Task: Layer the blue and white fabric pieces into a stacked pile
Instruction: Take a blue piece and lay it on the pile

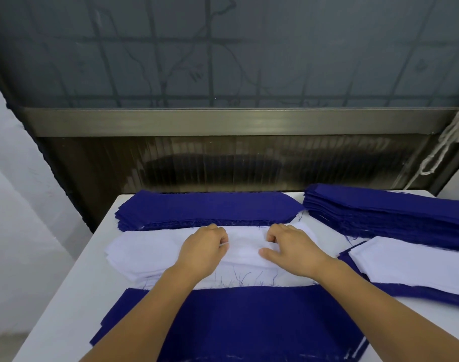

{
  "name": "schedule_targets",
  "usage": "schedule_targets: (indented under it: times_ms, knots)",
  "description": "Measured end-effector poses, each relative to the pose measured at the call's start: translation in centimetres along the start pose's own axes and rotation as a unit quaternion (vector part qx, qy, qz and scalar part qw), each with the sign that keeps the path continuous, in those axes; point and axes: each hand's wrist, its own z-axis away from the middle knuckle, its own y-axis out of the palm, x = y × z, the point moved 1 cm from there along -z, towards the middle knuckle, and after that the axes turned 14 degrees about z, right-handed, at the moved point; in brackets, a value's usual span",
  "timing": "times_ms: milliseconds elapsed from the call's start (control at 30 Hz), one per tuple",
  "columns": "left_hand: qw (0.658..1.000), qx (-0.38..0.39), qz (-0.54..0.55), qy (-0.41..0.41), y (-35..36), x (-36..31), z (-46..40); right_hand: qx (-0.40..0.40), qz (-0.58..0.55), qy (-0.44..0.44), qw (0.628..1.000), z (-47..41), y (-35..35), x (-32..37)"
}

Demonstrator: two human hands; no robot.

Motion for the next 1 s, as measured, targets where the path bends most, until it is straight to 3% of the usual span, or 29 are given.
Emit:
schedule_targets:
  times_ms: [167,333,500,600,667,767,833,900,1000]
  knots:
    - [0.997,-0.047,-0.046,-0.041,-2.9,3.8,2.1,0.009,-0.072,0.018,0.997,0.2,-0.3,-0.7]
    - [0.991,-0.065,-0.069,-0.092,-6.4,7.1,4.1,-0.005,-0.07,0.015,0.997,0.3,-0.2,-0.8]
    - [0.991,-0.061,-0.081,-0.083,-8.5,7.2,6.5,-0.03,-0.101,-0.015,0.994,3.3,-1.7,-0.7]
    - [0.998,0.018,-0.023,-0.051,-9.5,6.2,9.3,0.009,-0.126,-0.027,0.992,7.2,-2.2,-1.4]
    - [0.993,0.11,0.026,-0.046,-10.0,5.5,11.3,0.083,-0.134,-0.037,0.987,10.1,-2.1,-2.3]
    - [0.966,0.223,0.095,-0.091,-10.0,4.6,13.0,0.184,-0.172,-0.041,0.967,13.2,-2.3,-3.1]
    - [0.953,0.243,0.132,-0.123,-9.7,4.3,13.2,0.211,-0.188,-0.035,0.959,13.9,-2.7,-3.1]
    - [0.958,0.214,0.137,-0.13,-9.5,4.1,12.9,0.191,-0.19,-0.013,0.963,13.6,-3.0,-3.3]
    - [0.984,0.081,0.12,-0.103,-9.9,3.5,12.0,0.096,-0.208,0.039,0.973,12.6,-4.2,-3.1]
